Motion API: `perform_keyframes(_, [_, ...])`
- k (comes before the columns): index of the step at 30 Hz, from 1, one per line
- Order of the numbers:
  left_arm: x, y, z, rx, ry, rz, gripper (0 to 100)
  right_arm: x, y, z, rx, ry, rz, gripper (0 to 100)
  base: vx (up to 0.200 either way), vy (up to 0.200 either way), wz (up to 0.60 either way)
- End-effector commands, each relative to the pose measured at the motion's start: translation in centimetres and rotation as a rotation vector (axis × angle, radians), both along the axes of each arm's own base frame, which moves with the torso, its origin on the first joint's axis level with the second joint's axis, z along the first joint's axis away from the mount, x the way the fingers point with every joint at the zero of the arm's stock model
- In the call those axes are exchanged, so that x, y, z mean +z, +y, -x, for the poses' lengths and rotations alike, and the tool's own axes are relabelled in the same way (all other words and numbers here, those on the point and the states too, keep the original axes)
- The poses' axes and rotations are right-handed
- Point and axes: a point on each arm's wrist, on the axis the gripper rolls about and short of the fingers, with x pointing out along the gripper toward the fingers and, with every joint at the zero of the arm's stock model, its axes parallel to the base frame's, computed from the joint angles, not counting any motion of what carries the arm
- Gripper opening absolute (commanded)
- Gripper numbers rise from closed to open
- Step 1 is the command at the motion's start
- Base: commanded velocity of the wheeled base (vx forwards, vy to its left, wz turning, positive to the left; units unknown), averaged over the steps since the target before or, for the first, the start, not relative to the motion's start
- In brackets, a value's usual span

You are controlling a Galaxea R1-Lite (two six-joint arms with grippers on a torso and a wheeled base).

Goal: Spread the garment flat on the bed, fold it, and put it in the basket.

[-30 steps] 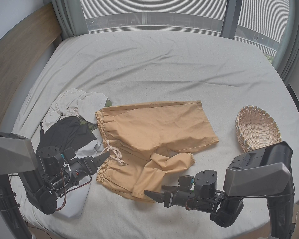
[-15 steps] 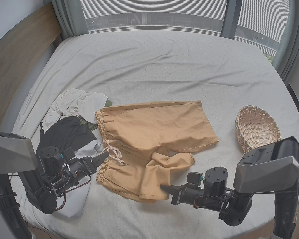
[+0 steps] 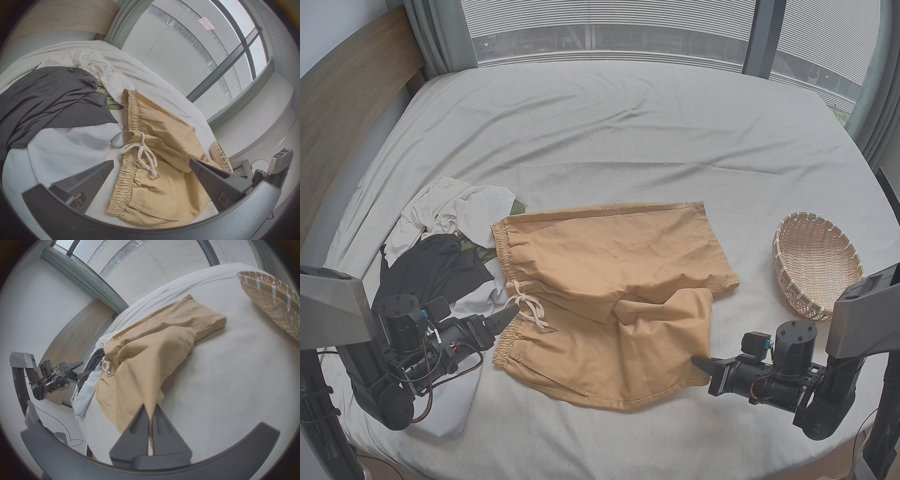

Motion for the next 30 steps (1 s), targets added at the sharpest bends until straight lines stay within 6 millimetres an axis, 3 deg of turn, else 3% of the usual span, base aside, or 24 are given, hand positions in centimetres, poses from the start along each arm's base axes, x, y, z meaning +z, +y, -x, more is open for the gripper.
perform_keyframes(1, [-0.2,0.0,0.1,0.000,0.009,-0.002,100,0.2,-1.0,0.3,-0.058,-0.012,0.042,0,0.000,0.000,0.00])
perform_keyframes(21, [-1.8,0.2,0.6,0.002,0.084,-0.020,100,-1.0,-2.5,1.5,-0.161,0.040,0.150,0,0.000,0.000,0.00])
perform_keyframes(22, [-2.0,0.2,0.7,0.002,0.093,-0.022,100,-1.0,-2.5,1.5,-0.163,0.039,0.150,100,0.000,0.000,0.00])
perform_keyframes(30, [-4.3,0.3,1.2,-0.001,0.194,-0.043,100,-0.6,-3.0,0.8,-0.249,0.016,0.146,100,0.000,0.000,0.00])
